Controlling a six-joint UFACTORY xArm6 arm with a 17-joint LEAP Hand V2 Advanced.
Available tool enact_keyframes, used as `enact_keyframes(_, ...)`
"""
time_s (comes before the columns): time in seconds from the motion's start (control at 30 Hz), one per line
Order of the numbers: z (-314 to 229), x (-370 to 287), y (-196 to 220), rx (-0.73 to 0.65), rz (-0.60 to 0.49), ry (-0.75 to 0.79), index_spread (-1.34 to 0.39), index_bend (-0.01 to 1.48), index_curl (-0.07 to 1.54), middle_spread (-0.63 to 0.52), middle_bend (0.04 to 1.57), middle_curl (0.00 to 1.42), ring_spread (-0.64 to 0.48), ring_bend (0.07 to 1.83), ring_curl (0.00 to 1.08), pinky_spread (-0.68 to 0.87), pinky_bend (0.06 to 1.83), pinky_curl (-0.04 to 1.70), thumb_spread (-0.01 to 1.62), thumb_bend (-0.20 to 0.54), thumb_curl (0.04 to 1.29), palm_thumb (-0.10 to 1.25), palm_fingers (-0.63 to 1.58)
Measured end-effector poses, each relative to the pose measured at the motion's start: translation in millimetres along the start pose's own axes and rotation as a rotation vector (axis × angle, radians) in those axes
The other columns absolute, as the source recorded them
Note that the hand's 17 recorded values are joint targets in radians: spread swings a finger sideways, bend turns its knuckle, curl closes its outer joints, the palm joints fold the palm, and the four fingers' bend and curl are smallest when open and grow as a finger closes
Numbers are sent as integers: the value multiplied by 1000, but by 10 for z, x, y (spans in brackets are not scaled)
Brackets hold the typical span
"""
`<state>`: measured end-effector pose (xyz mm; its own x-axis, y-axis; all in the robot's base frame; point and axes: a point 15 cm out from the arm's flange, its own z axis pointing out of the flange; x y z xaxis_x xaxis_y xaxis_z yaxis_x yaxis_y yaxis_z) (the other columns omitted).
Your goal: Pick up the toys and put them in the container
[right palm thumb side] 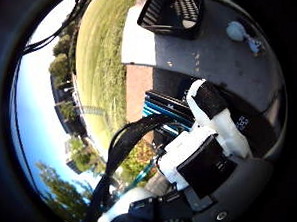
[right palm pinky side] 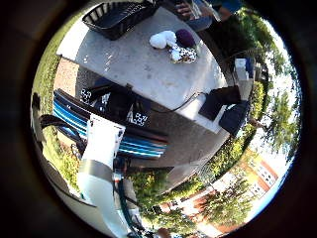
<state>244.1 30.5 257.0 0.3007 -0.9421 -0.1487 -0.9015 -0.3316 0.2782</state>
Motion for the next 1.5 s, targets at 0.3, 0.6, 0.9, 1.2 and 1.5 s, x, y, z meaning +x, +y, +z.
enact_keyframes(0.3,-496,866,-363,92,142,8,-242,181,329,16,166,303,263,286,326,438,325,239,1232,-21,361,738,288)
enact_keyframes(0.6,-658,2097,-1106,156,286,1,-223,156,304,17,168,305,256,312,332,436,379,250,1222,-24,363,711,233)
enact_keyframes(0.9,-499,3294,-1853,287,371,53,-208,156,281,15,181,318,250,343,335,430,411,251,1211,-15,389,743,233)
enact_keyframes(1.2,78,3832,-2128,245,400,45,-178,156,266,6,189,337,249,376,339,422,419,242,1173,-29,430,747,272)
enact_keyframes(1.5,416,3706,-2461,223,348,64,-143,167,267,-10,189,348,259,406,340,441,441,231,1140,-37,442,665,331)
